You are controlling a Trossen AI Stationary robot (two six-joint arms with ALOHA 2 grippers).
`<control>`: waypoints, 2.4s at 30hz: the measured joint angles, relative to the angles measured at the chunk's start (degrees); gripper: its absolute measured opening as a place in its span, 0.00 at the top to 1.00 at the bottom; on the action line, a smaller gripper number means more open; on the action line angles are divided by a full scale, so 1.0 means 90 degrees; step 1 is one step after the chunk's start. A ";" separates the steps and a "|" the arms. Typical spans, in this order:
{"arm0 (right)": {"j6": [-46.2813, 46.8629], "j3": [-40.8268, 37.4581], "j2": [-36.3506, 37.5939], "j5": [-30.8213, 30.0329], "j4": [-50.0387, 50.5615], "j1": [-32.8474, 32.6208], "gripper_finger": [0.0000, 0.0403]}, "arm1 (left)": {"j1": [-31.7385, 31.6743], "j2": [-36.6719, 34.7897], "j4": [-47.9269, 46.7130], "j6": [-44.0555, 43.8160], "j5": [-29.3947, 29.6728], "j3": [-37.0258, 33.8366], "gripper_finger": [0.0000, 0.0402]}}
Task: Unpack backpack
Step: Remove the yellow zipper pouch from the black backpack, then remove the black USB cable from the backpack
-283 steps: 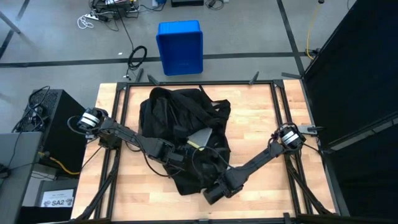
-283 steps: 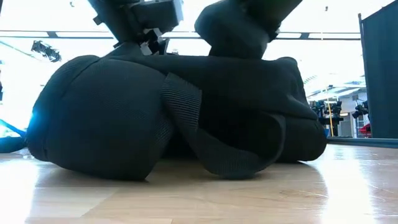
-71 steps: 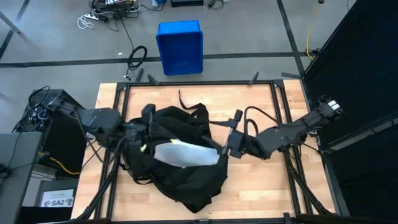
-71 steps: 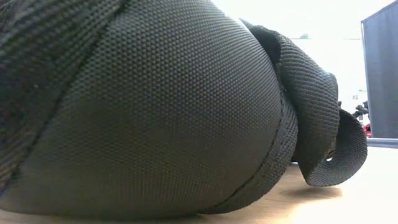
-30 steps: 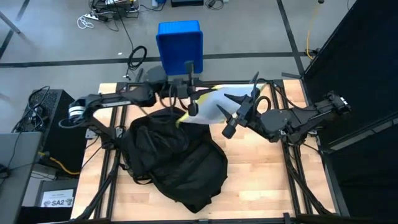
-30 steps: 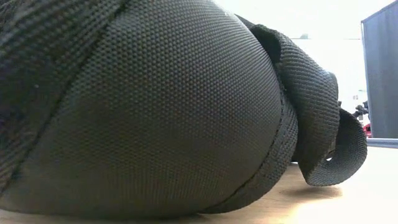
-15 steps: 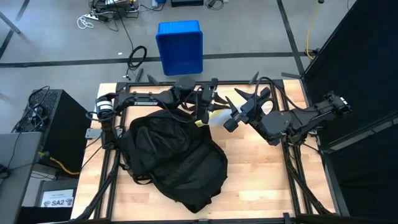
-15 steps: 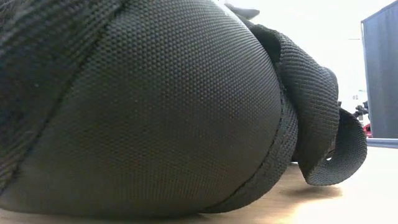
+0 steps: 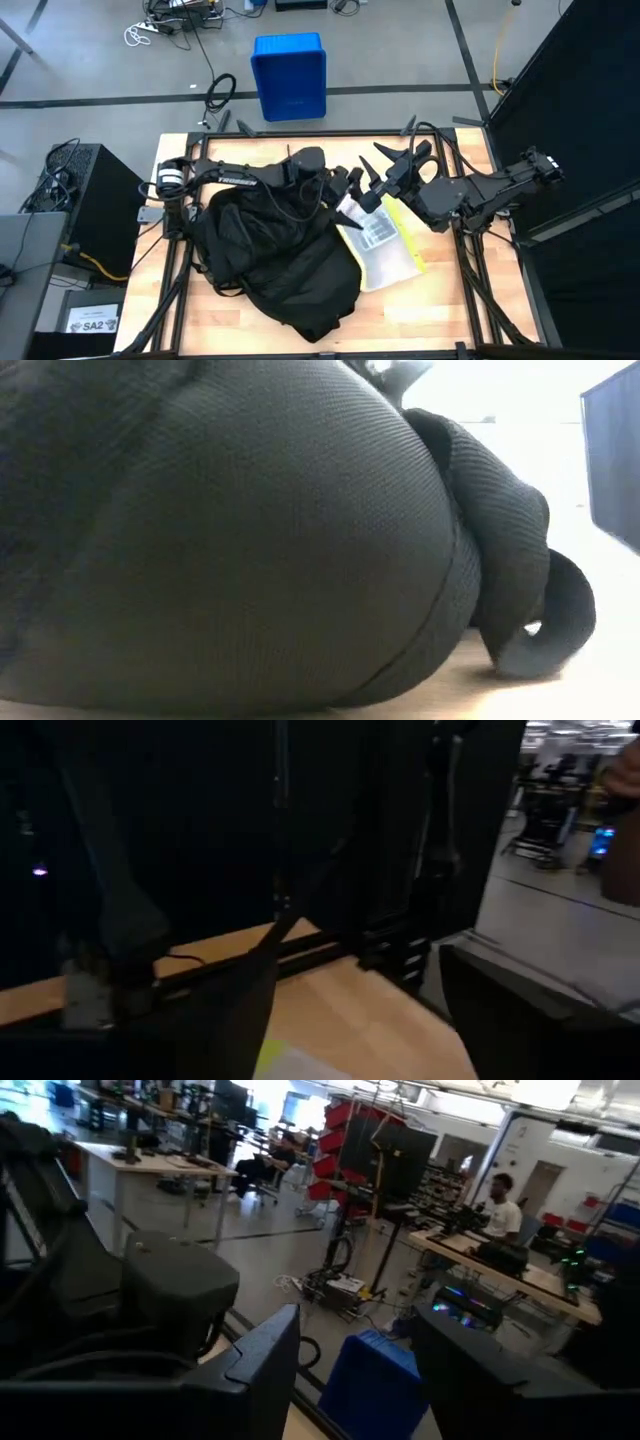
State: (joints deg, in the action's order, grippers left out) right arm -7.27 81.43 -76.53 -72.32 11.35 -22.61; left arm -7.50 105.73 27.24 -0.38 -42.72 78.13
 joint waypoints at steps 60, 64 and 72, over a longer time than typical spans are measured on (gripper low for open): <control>0.2213 -0.3723 -0.0735 0.6750 -0.2820 0.1902 0.87 | 0.3897 -0.4432 -0.4882 -0.1351 0.7868 -0.4411 0.88; 0.1779 -0.3723 -0.1392 0.6965 -0.3549 0.1622 0.87 | 0.4345 -0.4432 -0.4761 -0.1420 0.7676 -0.4411 0.88; 0.1850 -0.3276 -0.3119 0.7444 -0.3512 0.1757 0.87 | 0.4804 -0.4200 -0.4996 -0.1996 0.6763 -0.4408 0.88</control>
State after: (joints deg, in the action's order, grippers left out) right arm 9.38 51.95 -104.60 -5.33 -20.25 -6.80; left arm 35.74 67.93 -17.73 -18.34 18.14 38.46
